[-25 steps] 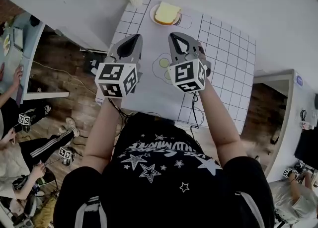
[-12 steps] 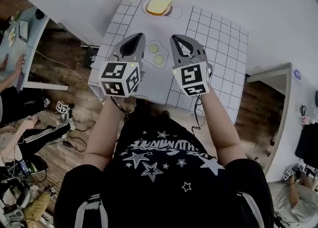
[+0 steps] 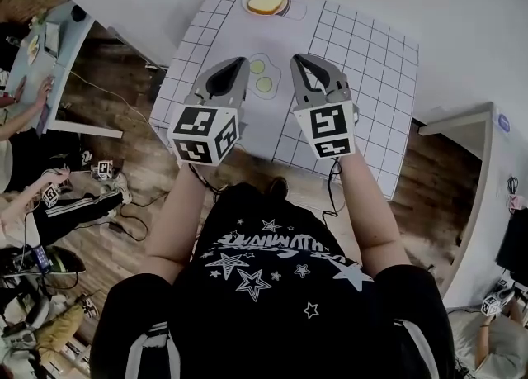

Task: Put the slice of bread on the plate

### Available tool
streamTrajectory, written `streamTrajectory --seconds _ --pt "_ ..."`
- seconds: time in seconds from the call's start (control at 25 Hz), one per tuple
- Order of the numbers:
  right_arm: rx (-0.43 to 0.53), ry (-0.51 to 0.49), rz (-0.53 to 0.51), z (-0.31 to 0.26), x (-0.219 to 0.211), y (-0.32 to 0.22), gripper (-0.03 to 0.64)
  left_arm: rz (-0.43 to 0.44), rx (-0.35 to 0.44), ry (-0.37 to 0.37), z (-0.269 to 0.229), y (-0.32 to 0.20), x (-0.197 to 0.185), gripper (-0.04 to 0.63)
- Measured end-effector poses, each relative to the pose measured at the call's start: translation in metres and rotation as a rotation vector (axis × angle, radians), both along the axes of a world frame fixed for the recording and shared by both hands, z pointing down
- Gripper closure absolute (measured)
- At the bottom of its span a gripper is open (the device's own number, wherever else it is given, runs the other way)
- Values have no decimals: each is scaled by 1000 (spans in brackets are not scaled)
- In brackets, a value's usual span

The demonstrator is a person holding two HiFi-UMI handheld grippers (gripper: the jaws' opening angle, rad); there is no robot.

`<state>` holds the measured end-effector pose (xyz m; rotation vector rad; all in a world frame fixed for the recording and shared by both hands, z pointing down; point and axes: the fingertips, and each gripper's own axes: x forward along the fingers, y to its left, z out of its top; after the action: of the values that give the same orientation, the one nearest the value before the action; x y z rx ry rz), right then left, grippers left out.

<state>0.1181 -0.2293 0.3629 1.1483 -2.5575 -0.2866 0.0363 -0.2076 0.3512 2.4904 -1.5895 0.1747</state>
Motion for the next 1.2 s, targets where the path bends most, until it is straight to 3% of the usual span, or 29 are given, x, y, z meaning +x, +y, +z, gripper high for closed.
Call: streamTrajectory --seconds 0.52,1.2 --pt "-10 -12 68 -3 -16 37 603 56 5 43 3 33 -15 586" --pt "31 -12 142 -24 -59 141 603 120 47 57 -11 131 -63 586"
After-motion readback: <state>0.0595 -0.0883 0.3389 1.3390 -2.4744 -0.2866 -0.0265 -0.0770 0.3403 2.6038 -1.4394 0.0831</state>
